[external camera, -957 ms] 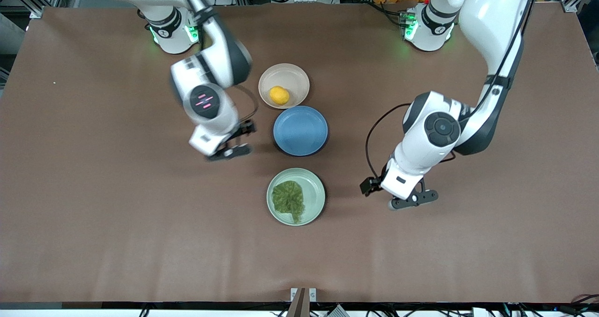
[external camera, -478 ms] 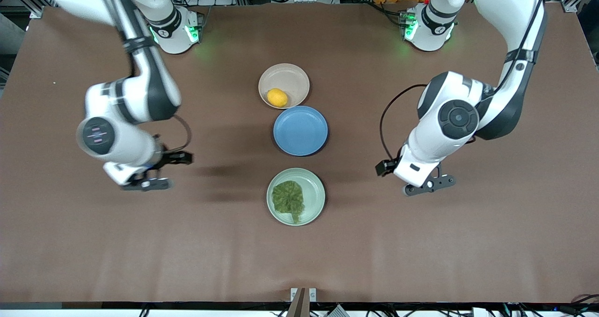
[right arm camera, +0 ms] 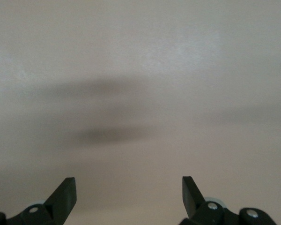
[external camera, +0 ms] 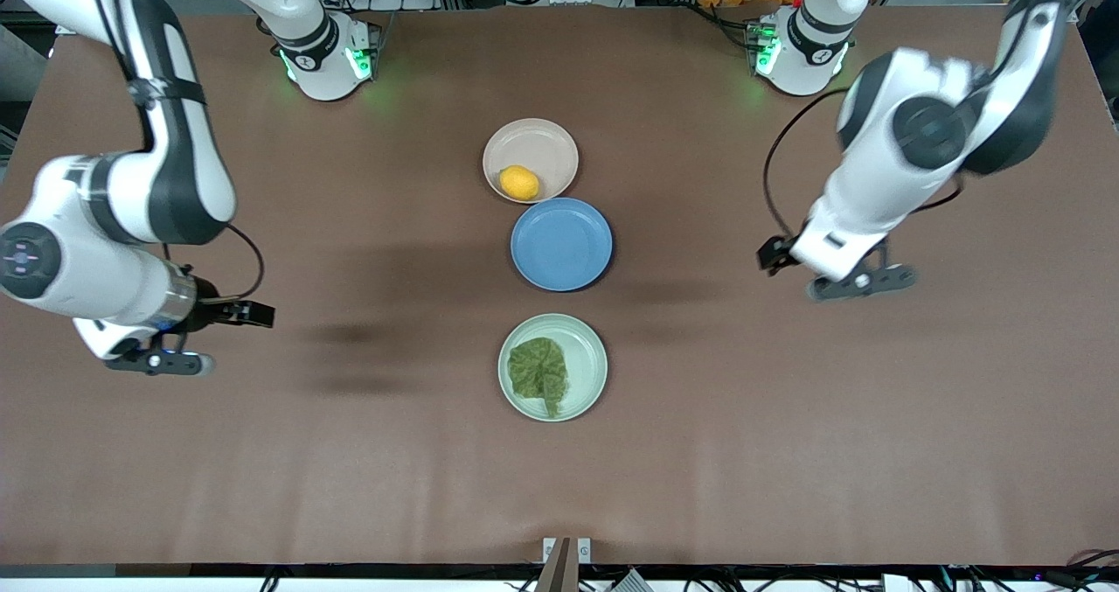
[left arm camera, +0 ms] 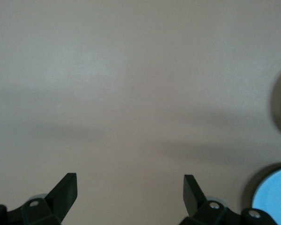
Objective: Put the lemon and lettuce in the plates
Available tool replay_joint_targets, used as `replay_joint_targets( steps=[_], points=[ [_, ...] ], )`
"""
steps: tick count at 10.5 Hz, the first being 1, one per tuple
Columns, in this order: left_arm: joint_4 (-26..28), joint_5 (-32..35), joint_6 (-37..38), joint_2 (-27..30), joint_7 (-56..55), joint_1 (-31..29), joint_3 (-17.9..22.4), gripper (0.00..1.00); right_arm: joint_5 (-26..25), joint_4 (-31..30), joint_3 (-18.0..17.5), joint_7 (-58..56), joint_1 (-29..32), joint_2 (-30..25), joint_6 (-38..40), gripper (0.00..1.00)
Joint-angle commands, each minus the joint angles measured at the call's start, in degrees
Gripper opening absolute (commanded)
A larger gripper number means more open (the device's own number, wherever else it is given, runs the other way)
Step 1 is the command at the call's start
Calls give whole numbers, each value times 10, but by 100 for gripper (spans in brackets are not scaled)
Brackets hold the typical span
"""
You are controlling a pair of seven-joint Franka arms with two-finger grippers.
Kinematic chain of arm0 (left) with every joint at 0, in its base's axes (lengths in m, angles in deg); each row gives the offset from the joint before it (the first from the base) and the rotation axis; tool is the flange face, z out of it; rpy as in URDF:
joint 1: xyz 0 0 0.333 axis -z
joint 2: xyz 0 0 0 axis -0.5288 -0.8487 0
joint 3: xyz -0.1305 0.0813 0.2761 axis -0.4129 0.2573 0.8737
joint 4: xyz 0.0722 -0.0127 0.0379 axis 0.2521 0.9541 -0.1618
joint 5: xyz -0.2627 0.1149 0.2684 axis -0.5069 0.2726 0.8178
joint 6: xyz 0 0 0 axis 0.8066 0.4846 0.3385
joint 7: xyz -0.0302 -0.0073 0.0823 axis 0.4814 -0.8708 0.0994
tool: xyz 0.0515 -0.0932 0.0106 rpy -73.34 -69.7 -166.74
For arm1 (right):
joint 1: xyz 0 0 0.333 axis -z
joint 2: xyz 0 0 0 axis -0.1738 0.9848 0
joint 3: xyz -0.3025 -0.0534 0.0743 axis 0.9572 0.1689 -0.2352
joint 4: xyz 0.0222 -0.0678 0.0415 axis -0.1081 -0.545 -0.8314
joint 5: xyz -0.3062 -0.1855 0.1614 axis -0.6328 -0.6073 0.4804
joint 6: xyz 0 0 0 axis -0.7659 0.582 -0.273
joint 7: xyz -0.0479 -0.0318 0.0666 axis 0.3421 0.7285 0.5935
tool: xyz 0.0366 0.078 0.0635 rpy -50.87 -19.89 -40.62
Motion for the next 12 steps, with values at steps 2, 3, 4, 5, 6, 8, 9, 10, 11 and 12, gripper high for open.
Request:
replay_joint_targets(
  steps=[2, 3, 4, 5, 6, 8, 9, 10, 11, 12],
  points=[
    [22, -35, 24, 98, 129, 22, 87, 100, -10, 69, -5, 1, 24, -47, 118, 100],
    [1, -29, 40, 97, 140, 22, 88, 100, -10, 69, -2, 1, 25, -71, 128, 100],
    [-24, -22, 76, 90, 147, 21, 87, 100, -10, 69, 2, 1, 25, -90, 143, 100],
    [-43, -22, 98, 89, 161, 15, 87, 100, -10, 70, 3, 3, 25, -108, 151, 100],
    [-57, -23, 122, 91, 180, 8, 86, 100, -10, 72, 4, 5, 25, -123, 156, 100],
    [-112, -29, 190, 78, 207, -3, 84, 100, -10, 89, 11, 6, 25, -150, 172, 100],
    [-139, -29, 227, 72, 211, -2, 84, 100, -10, 91, 16, 6, 25, -165, 172, 100],
    [-150, -29, 246, 68, 212, -1, 84, 100, -10, 92, 16, 5, 25, -176, 172, 100],
    [-151, -29, 250, 70, 212, -3, 84, 100, -14, 92, 17, 5, 25, -182, 173, 100],
    [-151, -29, 251, 71, 213, -4, 84, 100, -24, 95, 17, 5, 25, -184, 187, 100]
  ],
)
